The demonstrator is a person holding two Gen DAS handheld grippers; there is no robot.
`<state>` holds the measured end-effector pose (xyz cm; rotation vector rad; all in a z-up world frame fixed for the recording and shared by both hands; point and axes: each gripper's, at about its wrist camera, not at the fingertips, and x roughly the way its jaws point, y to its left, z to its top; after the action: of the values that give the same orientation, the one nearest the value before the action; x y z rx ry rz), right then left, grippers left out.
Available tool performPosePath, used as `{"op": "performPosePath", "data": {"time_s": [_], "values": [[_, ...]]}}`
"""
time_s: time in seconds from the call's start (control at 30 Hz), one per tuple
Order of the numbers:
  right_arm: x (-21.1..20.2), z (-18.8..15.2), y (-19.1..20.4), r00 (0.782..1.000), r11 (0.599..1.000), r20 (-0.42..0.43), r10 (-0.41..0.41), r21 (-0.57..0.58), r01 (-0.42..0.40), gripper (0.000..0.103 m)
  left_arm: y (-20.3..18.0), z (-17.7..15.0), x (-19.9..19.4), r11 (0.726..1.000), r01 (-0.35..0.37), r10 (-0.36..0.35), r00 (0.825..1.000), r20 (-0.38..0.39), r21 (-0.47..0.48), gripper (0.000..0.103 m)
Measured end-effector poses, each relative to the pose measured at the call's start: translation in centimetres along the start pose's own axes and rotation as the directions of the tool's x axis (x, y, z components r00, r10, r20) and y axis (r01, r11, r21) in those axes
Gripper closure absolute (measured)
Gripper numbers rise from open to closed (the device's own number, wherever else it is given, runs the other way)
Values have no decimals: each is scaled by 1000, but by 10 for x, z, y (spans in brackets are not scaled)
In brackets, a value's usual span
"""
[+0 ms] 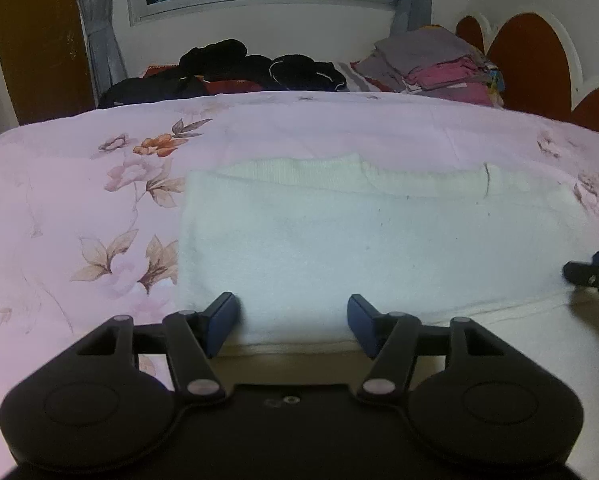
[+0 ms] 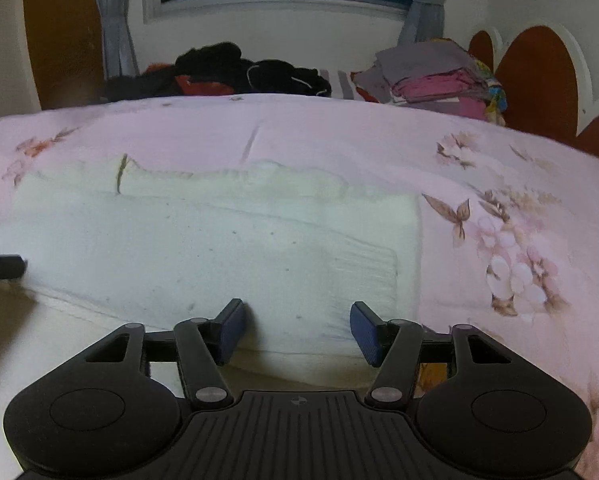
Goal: Fold small clothes
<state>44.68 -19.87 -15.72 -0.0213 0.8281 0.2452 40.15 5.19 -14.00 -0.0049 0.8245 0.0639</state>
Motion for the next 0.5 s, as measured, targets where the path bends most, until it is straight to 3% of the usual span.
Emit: {"op": "performPosePath", "data": {"time_s": [0.1,0.5], "values": [[-3,-2,-1,999,999,3,-33,-13,33,46,0,3,0,1000,-7,7,1000,-18,-13,41],[-14,-5,-8,1000,1000,-14,3,-14,-3,45,-12,5,-10,997,-76,76,996,-40,-17,43]]}}
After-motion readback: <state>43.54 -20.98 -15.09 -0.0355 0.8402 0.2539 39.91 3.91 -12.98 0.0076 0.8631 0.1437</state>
